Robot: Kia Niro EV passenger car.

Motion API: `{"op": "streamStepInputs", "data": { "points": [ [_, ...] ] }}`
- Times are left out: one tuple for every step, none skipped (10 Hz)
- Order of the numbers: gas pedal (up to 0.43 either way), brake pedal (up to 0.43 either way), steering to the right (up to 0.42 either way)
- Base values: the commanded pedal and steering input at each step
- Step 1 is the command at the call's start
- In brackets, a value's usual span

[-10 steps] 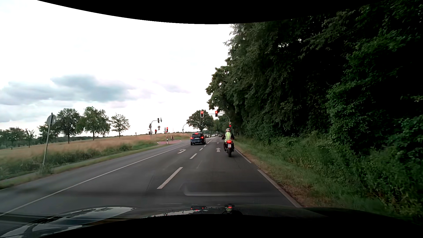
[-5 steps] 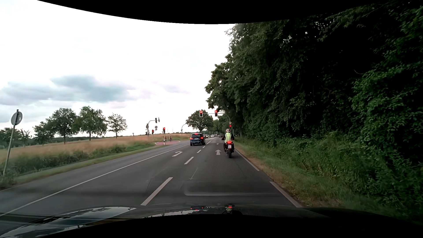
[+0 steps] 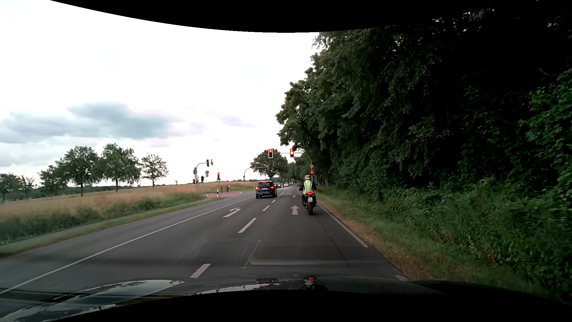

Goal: Follow the waypoints while adhering to traffic rules and regulations

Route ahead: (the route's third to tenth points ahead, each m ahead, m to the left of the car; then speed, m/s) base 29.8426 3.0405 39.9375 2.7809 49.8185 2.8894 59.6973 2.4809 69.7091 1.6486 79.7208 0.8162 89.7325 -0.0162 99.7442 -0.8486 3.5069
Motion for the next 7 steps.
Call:
{"op": "streamStepInputs", "data": {
  "points": [
    [0.000, 0.000, 0.000],
    [0.000, 0.000, 0.000],
    [0.000, 0.000, 0.000],
    [0.000, 0.000, 0.000],
    [0.000, 0.000, 0.000],
    [0.000, 0.000, 0.000],
    [0.000, 0.000, 0.000]
  ]
}}
